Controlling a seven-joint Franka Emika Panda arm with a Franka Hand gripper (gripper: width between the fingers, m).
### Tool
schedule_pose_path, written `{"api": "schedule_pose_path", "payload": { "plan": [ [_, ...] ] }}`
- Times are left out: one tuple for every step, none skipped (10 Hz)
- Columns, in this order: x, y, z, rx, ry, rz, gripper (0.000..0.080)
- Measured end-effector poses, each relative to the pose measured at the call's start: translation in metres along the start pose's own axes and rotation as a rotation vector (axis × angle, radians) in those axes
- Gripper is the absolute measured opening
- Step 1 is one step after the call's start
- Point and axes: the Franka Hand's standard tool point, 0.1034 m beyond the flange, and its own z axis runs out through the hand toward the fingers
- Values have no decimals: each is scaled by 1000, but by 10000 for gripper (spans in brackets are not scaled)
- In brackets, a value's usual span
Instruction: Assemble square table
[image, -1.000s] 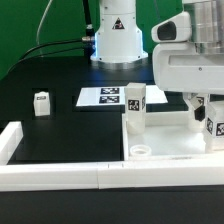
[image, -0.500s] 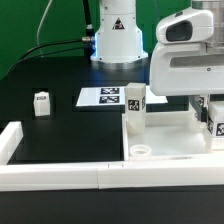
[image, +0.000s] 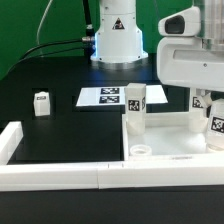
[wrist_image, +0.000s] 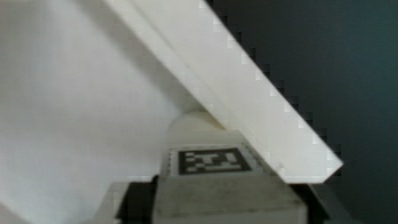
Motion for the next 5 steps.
{"api": "schedule_pose_path", "payload": {
  "plan": [
    [-1, 0, 1, 5, -6, 146, 288],
    [2, 0, 1, 37, -26, 318, 288],
    [6, 0, 2, 76, -53, 468, 288],
    [12, 3, 2, 89, -76, 574, 288],
    [8, 0, 3, 86, -79, 605, 288]
  ]
}}
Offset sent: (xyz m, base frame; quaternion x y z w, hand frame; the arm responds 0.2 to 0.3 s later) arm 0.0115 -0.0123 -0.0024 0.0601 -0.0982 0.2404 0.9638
